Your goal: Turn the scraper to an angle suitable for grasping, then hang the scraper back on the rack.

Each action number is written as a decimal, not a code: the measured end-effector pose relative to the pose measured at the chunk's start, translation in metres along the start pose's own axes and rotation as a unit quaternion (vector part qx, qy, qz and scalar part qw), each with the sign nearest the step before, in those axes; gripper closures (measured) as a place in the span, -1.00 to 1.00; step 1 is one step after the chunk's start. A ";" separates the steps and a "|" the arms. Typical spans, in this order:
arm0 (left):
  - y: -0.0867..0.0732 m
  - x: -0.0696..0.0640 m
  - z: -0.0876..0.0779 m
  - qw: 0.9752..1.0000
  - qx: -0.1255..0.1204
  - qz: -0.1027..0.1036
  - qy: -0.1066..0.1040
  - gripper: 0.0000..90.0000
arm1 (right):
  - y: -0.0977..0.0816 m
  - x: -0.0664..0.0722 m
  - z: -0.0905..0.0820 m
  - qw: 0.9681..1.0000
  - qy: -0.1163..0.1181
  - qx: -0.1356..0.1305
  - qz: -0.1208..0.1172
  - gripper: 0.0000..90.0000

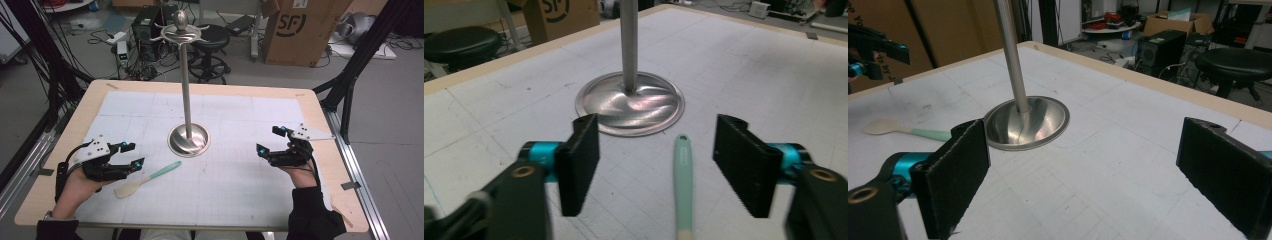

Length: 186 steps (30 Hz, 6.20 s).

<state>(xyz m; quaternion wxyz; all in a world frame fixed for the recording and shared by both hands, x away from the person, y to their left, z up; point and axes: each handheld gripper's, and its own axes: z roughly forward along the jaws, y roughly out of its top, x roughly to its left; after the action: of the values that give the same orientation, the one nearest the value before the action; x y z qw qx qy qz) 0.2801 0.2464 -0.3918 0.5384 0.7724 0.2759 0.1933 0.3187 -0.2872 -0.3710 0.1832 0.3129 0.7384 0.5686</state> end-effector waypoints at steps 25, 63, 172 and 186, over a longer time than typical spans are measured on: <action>-0.001 -0.006 0.015 0.999 0.052 0.004 -0.006 -0.64 | -0.001 0.001 -0.004 1.000 0.003 -0.003 -0.001 -0.87; 0.020 -0.013 0.062 0.907 0.411 0.057 -0.067 0.18 | 0.000 -0.001 -0.007 1.000 0.010 -0.007 0.007 -0.87; 0.164 0.039 -0.013 0.994 -0.094 -0.025 -0.046 0.79 | -0.004 -0.004 -0.007 1.000 0.011 0.001 0.012 -0.87; 0.168 0.038 -0.004 0.994 -0.096 -0.022 -0.039 0.79 | -0.004 -0.004 -0.008 1.000 0.012 -0.003 0.013 -0.87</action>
<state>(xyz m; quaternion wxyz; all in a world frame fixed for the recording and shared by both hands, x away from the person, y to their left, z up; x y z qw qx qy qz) 0.3432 0.2287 -0.2329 0.6251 0.7175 0.2518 0.1762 0.3159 -0.2966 -0.3726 0.1676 0.3153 0.7345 0.5771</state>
